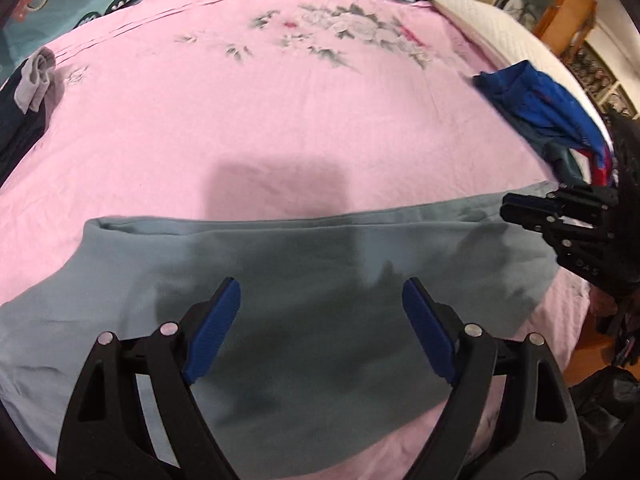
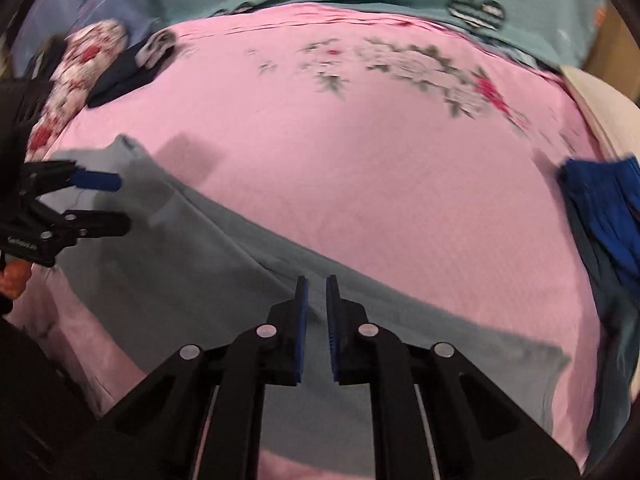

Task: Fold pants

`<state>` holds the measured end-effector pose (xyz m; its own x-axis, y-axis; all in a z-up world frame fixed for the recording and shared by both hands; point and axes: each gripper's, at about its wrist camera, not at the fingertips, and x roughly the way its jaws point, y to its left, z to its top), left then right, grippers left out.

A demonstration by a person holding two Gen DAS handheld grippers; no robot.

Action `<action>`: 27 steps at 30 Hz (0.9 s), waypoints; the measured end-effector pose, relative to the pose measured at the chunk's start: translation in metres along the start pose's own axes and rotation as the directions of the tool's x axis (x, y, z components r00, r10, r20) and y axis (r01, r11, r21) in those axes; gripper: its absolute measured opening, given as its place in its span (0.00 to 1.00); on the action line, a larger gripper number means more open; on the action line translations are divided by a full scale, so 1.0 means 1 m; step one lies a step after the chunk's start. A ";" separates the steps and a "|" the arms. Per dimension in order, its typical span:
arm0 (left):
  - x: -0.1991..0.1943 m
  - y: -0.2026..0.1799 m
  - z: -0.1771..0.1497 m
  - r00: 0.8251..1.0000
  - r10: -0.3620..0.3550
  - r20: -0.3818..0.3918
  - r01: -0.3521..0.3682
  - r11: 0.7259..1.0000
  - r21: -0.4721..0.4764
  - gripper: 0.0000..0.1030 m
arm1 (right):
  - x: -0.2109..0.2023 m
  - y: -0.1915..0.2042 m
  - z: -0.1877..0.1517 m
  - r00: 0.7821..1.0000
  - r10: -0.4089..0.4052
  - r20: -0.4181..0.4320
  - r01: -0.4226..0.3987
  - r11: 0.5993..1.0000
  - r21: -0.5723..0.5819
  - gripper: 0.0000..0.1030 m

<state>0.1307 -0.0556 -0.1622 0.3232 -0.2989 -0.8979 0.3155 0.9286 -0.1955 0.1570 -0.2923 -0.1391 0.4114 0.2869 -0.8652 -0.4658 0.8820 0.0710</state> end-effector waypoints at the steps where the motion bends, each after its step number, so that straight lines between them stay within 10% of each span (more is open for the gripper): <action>1: 0.003 0.001 0.000 1.000 0.016 -0.009 -0.016 1.000 -0.020 0.82 | 0.004 -0.002 0.001 0.999 0.037 -0.016 -0.038 0.998 -0.045 0.10; 12: 0.023 -0.019 0.000 0.979 0.196 -0.050 -0.201 0.975 -0.101 0.84 | 0.028 -0.006 0.017 0.953 0.239 -0.186 -0.296 0.867 -0.402 0.09; 20: 0.020 -0.018 0.000 0.973 0.224 -0.060 -0.231 0.960 -0.159 0.84 | 0.017 -0.036 0.043 0.925 0.348 -0.153 -0.379 0.874 -0.303 0.00; 27: 0.022 -0.022 0.002 0.967 0.241 -0.079 -0.251 0.953 -0.168 0.86 | 0.034 -0.002 0.034 0.909 0.331 -0.252 -0.414 0.783 -0.465 0.00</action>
<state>0.1333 -0.0831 -0.1771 0.3186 -0.0480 -0.9467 0.0701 0.9972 -0.0270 0.1985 -0.2717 -0.1523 0.0226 0.4591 -0.8881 -0.8991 0.3978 0.1828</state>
